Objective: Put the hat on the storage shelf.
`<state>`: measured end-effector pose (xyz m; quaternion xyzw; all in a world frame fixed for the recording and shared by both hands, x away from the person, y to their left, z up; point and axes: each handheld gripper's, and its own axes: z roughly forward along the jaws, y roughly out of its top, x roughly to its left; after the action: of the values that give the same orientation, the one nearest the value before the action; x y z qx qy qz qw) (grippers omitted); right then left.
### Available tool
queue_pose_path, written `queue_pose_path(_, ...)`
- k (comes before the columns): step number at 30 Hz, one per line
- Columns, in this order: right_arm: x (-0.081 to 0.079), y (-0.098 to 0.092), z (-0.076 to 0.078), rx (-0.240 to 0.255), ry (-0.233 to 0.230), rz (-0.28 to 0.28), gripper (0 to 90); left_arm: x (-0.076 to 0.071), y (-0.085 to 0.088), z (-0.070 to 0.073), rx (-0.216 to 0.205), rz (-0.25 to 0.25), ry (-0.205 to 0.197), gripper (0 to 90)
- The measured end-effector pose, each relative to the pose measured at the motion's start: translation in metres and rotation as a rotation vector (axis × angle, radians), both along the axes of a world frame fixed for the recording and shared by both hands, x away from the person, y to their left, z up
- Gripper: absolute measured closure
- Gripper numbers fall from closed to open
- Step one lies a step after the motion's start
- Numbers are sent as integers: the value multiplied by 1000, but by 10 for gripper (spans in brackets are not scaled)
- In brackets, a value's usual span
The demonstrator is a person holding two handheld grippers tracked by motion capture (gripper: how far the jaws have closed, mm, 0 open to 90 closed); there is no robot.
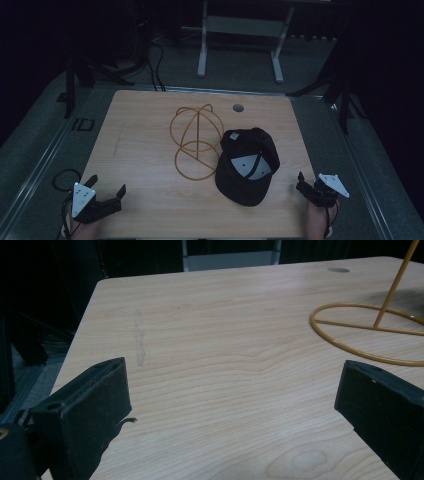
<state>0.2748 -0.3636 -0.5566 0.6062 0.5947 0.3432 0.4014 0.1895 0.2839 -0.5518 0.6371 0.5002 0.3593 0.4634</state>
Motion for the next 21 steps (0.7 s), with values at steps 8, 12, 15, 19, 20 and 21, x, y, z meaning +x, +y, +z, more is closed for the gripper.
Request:
queue_pose_path(8, -3, -2, 0, 74, 21, 46, 148, 3, -7, 0, 27, -28, 19, 19)
queue_pose_path(12, -7, -3, 9, 92, -4, 74, 142, 3, -11, 2, 18, -33, 17, 19)
queue_pose_path(15, -8, -3, 15, 104, -5, 97, 142, 3, -11, 1, 27, -34, 19, 19)
queue_pose_path(19, -11, 0, 40, 96, -20, 150, 140, 4, -13, 1, 26, -35, 18, 19)
queue_pose_path(20, -12, 3, 57, 95, -36, 174, 138, 4, -13, 1, 35, -28, 23, 19)
queue_pose_path(21, -12, 3, 57, 95, -36, 174, 138, 5, -13, 1, 36, -29, 22, 19)
